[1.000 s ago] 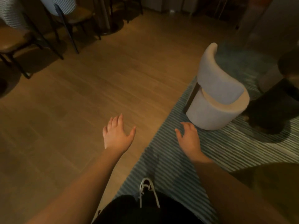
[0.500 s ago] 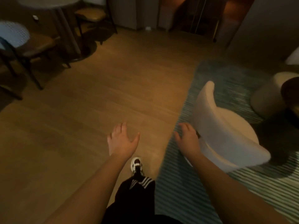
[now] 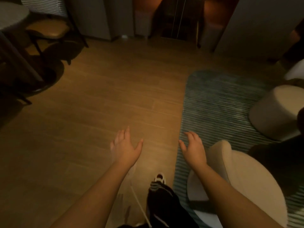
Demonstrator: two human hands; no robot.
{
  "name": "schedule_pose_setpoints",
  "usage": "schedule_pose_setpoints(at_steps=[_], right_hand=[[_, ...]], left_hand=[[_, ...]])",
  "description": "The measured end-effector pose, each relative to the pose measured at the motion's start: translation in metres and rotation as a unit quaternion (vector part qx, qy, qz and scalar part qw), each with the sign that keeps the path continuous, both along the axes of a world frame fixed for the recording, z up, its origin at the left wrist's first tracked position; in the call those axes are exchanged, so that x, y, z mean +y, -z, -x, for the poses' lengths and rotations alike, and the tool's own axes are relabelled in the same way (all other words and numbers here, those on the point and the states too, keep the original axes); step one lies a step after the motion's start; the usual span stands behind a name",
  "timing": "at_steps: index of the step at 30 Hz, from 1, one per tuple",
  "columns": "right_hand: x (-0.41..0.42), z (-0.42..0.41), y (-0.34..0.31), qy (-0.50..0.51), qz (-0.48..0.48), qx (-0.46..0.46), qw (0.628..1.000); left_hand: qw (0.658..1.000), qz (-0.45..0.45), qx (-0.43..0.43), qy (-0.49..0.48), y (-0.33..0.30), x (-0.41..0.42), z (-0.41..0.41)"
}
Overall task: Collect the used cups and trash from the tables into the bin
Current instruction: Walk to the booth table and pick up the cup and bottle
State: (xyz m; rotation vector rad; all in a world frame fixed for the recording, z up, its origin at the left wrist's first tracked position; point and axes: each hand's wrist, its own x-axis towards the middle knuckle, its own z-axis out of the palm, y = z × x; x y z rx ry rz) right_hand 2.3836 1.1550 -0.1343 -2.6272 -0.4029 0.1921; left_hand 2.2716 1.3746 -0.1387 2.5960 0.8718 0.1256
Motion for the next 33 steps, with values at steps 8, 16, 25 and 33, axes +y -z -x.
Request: schedule_pose_setpoints(at_steps=[8,16,25,33], right_hand=[[0.102,-0.255,0.032,0.019,-0.006,-0.015,1.000],[0.196,-0.524,0.003,0.037,-0.003,-0.021,0.999],[0.303,-0.790,0.026,0.047,0.000,-0.029,0.998],[0.442,-1.084,0.024,0.083,-0.006,-0.021,0.996]], left_hand=[[0.999,-0.001,0.002,0.034,0.022,0.105,-0.265],[0.999,-0.002,0.014,0.045,-0.002,0.205,-0.530],[0.998,0.001,-0.001,0.065,0.012,0.311,-0.815],[0.996,-0.002,-0.006,0.087,0.007,0.459,-1.119]])
